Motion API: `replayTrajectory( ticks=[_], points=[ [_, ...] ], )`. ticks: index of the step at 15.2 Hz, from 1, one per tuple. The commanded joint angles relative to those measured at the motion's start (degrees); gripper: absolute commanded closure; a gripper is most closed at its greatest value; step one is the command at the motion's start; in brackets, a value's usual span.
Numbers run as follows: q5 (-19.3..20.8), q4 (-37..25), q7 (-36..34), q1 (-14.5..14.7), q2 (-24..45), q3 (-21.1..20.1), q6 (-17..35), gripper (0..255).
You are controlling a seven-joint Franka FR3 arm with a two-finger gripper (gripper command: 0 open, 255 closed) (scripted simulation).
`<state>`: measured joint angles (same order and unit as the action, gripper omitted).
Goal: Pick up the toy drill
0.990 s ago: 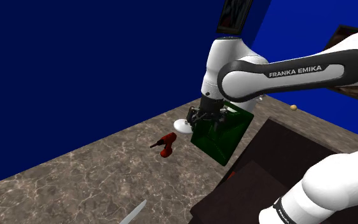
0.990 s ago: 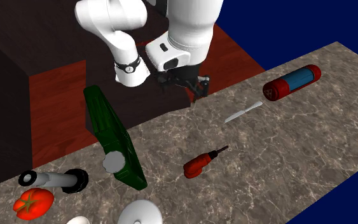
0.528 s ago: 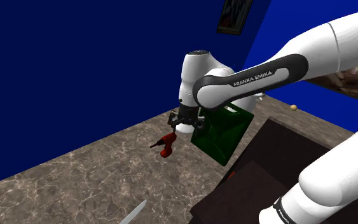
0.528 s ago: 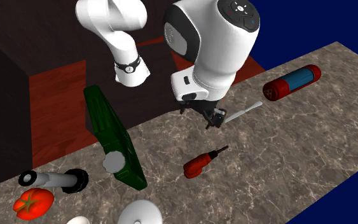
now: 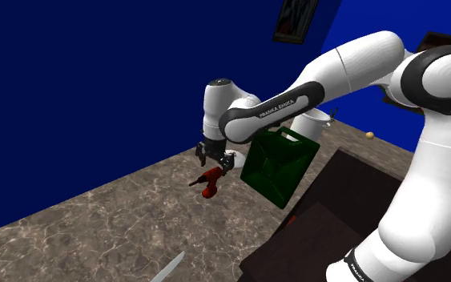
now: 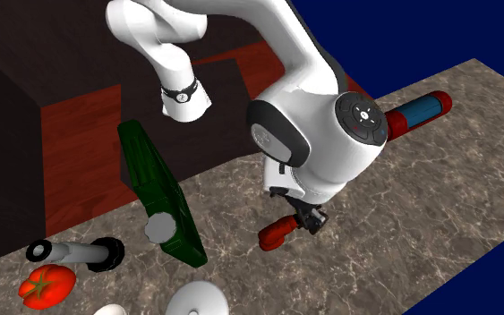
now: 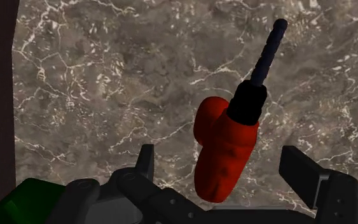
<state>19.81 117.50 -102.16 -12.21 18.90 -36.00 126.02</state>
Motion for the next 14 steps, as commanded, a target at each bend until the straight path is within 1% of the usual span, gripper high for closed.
replayTrajectory(
  ticks=[1, 8, 11, 12, 14],
  points=[
    [2.5, -4.1, -5.7, 2.0, 4.5, 2.2, -0.4, 0],
    [5.5, -3.6, -7.8, 3.4, 8.3, 4.1, 3.2, 0],
    [5.7, -3.5, -8.0, 3.6, 8.6, 4.3, 3.5, 0],
    [5.7, -3.5, -8.0, 3.6, 8.6, 4.3, 3.5, 255],
    [5.7, -3.5, -8.0, 3.6, 8.6, 4.3, 3.5, 255]
  ],
)
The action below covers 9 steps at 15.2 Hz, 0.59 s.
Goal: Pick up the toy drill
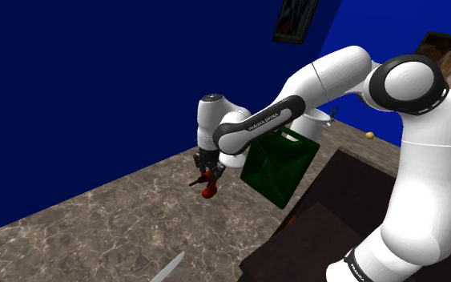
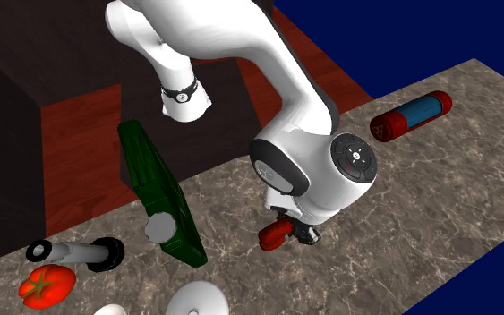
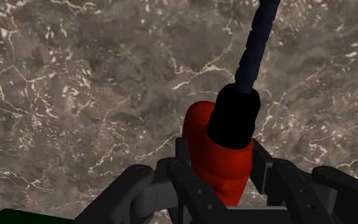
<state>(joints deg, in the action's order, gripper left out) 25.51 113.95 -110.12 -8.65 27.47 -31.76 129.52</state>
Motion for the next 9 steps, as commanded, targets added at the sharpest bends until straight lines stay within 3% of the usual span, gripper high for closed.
replayTrajectory(
  ticks=[1, 9],
  points=[
    [0.0, 0.0, 0.0, 0.0, 0.0, 0.0, 0.0, 255],
    [-0.8, -0.1, 0.6, -0.4, -1.1, -0.5, -1.0, 255]
  ],
)
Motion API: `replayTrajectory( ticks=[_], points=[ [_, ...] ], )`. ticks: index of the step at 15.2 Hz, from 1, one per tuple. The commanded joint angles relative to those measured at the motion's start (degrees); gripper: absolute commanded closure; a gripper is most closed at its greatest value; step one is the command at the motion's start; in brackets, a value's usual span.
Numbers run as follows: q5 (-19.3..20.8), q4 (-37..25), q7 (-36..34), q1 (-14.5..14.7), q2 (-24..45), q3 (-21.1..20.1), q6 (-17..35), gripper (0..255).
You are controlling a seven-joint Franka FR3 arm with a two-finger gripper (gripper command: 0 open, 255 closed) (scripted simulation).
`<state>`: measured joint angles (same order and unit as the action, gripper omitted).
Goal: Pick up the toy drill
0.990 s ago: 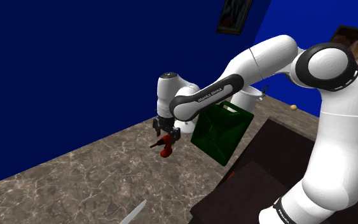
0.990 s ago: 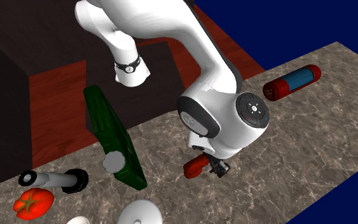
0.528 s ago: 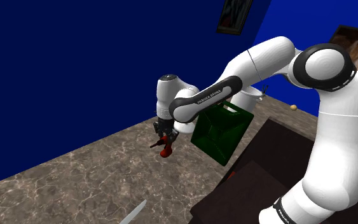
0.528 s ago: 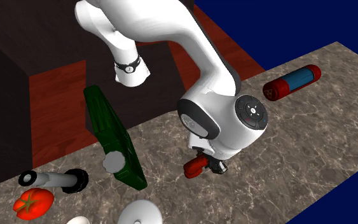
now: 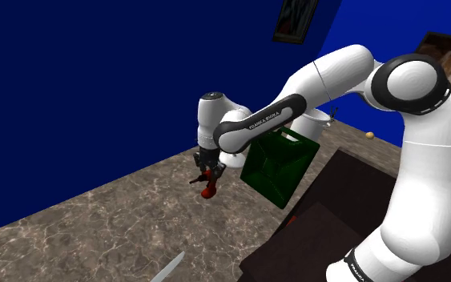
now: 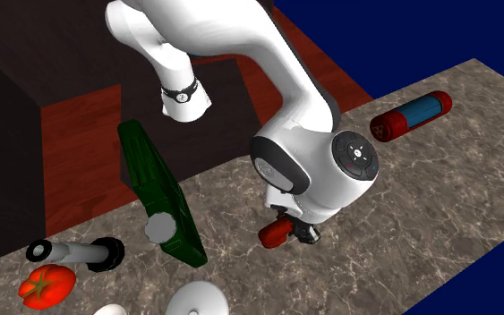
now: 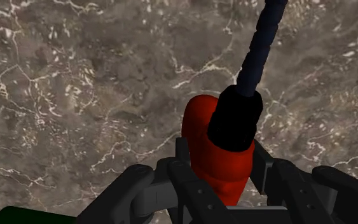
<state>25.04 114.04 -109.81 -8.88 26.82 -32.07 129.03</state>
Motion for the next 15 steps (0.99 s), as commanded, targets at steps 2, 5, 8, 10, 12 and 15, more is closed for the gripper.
replayTrajectory(
  ticks=[2, 5, 8, 10, 12, 15],
  points=[
    [-1.2, -0.3, 0.9, -0.6, -1.5, -0.7, -1.5, 255],
    [-2.5, -0.6, 1.9, -1.1, -3.1, -1.5, -3.1, 255],
    [-3.8, -1.0, 2.8, -1.6, -4.7, -2.2, -4.8, 255],
    [-4.6, -1.3, 3.4, -1.9, -5.7, -2.6, -5.9, 255],
    [-5.4, -1.7, 3.9, -2.2, -6.7, -3.0, -7.0, 255],
    [-5.8, -1.9, 4.3, -2.3, -7.2, -3.2, -7.7, 255]
  ],
)
